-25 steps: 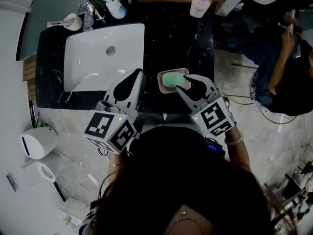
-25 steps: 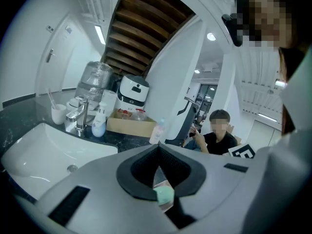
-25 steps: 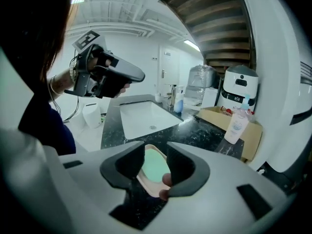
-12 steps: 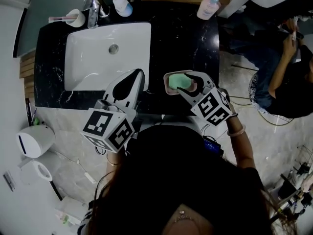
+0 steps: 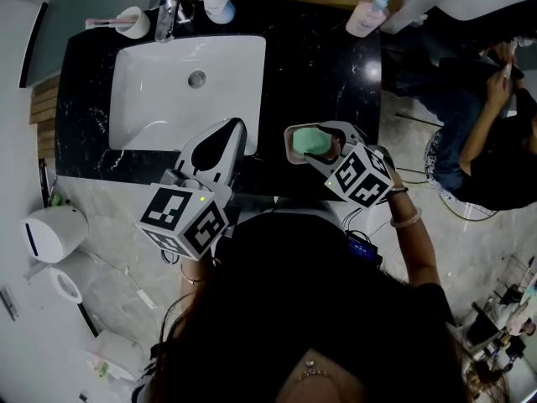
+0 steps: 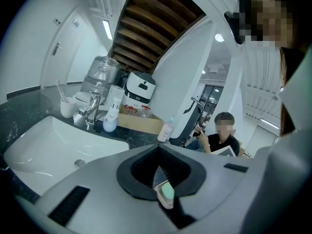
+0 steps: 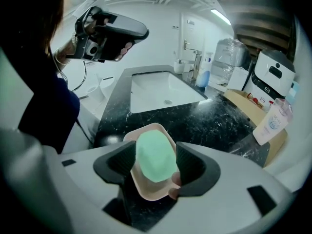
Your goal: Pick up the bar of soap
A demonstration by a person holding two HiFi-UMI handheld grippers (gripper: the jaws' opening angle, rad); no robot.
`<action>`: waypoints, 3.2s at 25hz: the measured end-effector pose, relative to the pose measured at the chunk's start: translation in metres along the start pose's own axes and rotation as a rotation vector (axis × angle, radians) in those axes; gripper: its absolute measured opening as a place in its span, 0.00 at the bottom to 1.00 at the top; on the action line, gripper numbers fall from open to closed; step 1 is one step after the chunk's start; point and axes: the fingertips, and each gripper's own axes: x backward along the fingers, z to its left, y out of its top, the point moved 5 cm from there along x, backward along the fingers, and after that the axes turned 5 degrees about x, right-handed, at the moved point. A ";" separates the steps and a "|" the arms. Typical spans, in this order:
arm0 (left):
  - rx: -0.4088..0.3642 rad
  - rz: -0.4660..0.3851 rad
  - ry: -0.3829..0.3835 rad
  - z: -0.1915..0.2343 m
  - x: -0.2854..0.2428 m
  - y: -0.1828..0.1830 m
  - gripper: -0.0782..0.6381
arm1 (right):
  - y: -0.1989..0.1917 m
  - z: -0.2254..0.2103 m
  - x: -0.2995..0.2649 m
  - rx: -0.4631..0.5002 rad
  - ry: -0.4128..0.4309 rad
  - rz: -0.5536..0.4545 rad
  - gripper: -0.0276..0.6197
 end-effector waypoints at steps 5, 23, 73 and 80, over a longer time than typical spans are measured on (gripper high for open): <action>0.012 0.000 0.012 0.006 0.003 -0.002 0.12 | -0.001 0.000 -0.006 0.022 0.032 0.036 0.42; 0.035 0.012 -0.004 0.010 0.004 -0.004 0.12 | -0.002 0.000 -0.021 0.102 0.154 0.221 0.42; -0.069 0.099 -0.161 -0.033 -0.028 -0.002 0.12 | -0.011 -0.004 0.015 -0.389 0.019 -0.054 0.42; -0.091 0.138 -0.190 -0.051 -0.036 -0.010 0.12 | -0.020 -0.005 0.029 -0.510 0.035 -0.170 0.42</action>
